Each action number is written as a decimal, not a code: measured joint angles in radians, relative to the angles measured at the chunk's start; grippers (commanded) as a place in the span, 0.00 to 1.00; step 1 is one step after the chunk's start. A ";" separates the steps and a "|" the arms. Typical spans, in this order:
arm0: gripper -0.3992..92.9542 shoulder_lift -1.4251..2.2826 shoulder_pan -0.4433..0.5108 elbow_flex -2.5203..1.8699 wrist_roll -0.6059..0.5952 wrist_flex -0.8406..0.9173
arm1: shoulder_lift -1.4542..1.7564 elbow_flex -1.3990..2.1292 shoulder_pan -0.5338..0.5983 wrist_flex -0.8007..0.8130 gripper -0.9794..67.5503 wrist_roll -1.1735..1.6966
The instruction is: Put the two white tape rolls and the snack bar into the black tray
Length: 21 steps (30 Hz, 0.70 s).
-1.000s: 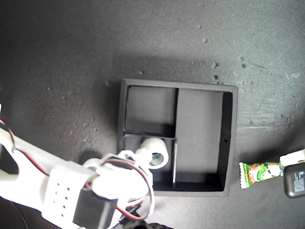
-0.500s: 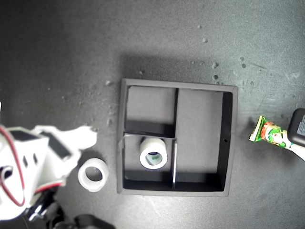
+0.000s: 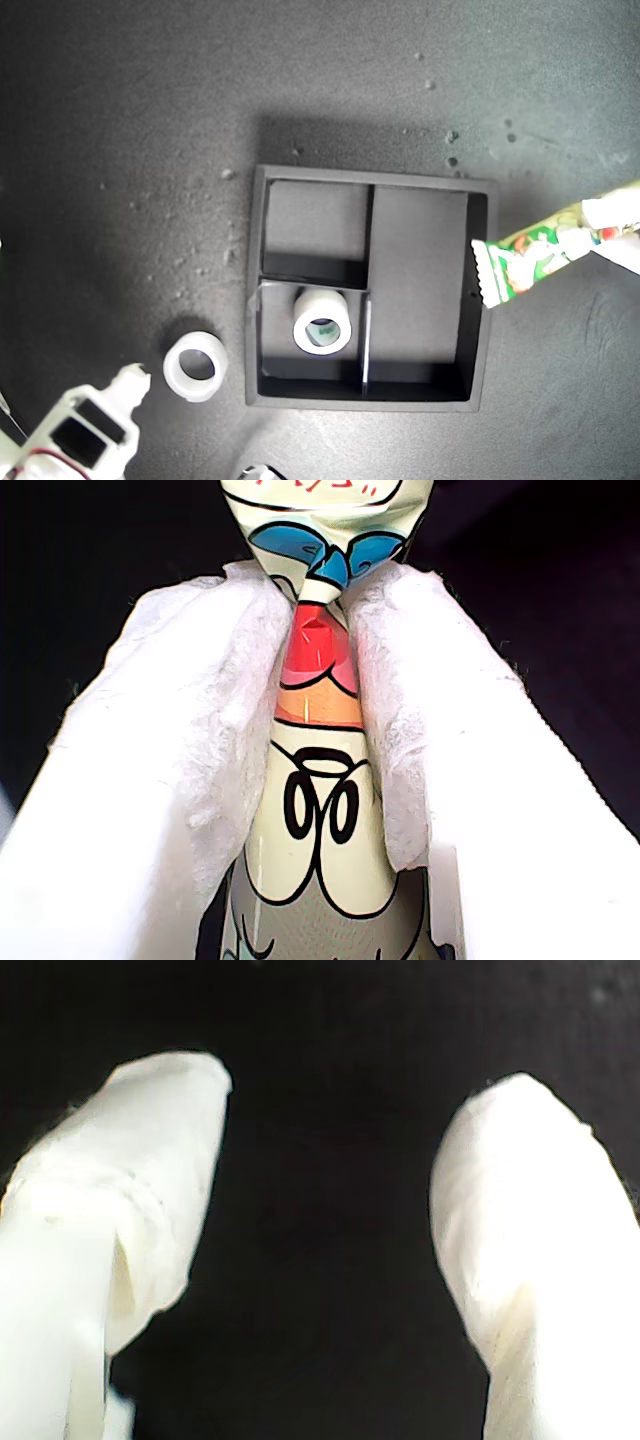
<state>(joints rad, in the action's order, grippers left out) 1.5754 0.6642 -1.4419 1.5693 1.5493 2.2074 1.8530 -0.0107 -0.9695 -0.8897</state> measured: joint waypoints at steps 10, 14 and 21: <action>0.16 -0.048 -0.044 -0.106 -0.058 -0.235 | -0.561 -0.480 0.095 -0.178 0.01 0.316; 0.16 -0.112 -0.046 -0.084 -0.077 -0.252 | -0.684 -0.618 0.100 -0.225 0.01 0.325; 0.16 -0.141 -0.049 -0.115 -0.078 -0.347 | -0.698 -0.626 0.137 -0.204 0.01 0.325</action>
<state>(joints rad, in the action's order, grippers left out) 1.4343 0.6151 -1.5570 1.4910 1.2026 1.5094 1.2272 0.1258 -1.1735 -0.5645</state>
